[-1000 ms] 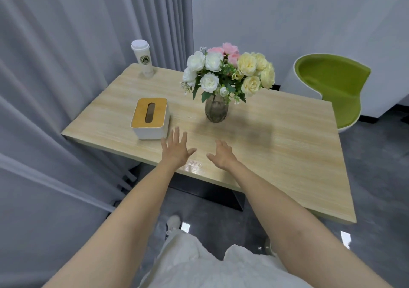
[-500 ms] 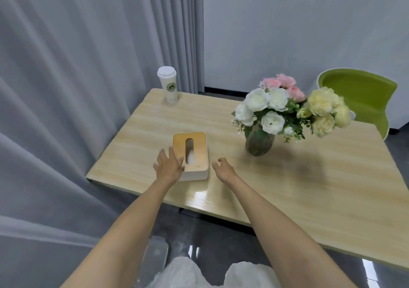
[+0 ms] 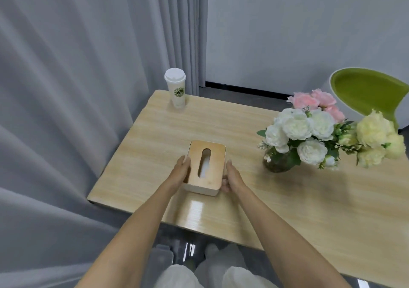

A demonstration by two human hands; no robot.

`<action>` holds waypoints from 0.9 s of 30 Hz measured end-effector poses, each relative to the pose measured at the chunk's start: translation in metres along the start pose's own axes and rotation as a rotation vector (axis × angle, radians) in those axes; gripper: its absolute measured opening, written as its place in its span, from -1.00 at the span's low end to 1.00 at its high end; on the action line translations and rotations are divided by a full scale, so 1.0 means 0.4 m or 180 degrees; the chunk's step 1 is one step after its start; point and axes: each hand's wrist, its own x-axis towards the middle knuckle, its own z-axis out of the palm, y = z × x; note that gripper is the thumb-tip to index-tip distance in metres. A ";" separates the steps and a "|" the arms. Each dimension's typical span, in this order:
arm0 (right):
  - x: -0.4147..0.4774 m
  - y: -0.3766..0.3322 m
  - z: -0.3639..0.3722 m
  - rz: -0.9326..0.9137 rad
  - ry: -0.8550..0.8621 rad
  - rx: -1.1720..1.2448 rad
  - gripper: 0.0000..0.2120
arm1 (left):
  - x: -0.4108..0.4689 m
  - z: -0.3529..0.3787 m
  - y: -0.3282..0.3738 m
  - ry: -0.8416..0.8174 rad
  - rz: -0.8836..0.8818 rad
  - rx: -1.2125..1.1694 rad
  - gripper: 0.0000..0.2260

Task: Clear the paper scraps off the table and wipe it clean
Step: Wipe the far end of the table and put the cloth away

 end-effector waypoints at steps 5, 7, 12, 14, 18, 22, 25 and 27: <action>0.050 -0.076 0.028 0.0286 -0.0140 -0.0184 -0.45 | 0.051 -0.050 0.021 0.1454 -0.0811 -0.0071 -0.50; 0.087 -0.113 0.036 -0.0287 0.0212 -0.0546 -0.44 | 0.063 -0.070 0.002 0.1600 -0.1424 -0.0097 -0.48; 0.158 -0.162 0.073 -0.0539 0.0231 -0.1173 -0.55 | 0.073 -0.089 0.003 0.1386 -0.1391 -0.0858 -0.53; 0.164 -0.171 0.099 -0.0533 0.0188 -0.1237 -0.56 | 0.078 -0.113 0.014 0.1550 -0.1249 -0.1173 -0.58; 0.191 -0.169 0.164 -0.0514 0.0032 -0.0989 -0.58 | 0.140 -0.186 0.041 0.1614 -0.0771 -0.1342 -0.73; 0.216 -0.170 0.245 -0.0341 -0.0091 -0.0510 -0.59 | 0.192 -0.252 0.094 0.1464 -0.0471 -0.1017 -0.82; 0.240 -0.188 0.290 -0.0441 0.0006 -0.0453 -0.63 | 0.251 -0.313 0.114 0.1374 -0.0513 -0.0940 -0.78; 0.260 -0.201 0.317 -0.0459 0.0106 -0.0423 -0.60 | 0.290 -0.355 0.123 0.1300 -0.0628 -0.0644 -0.77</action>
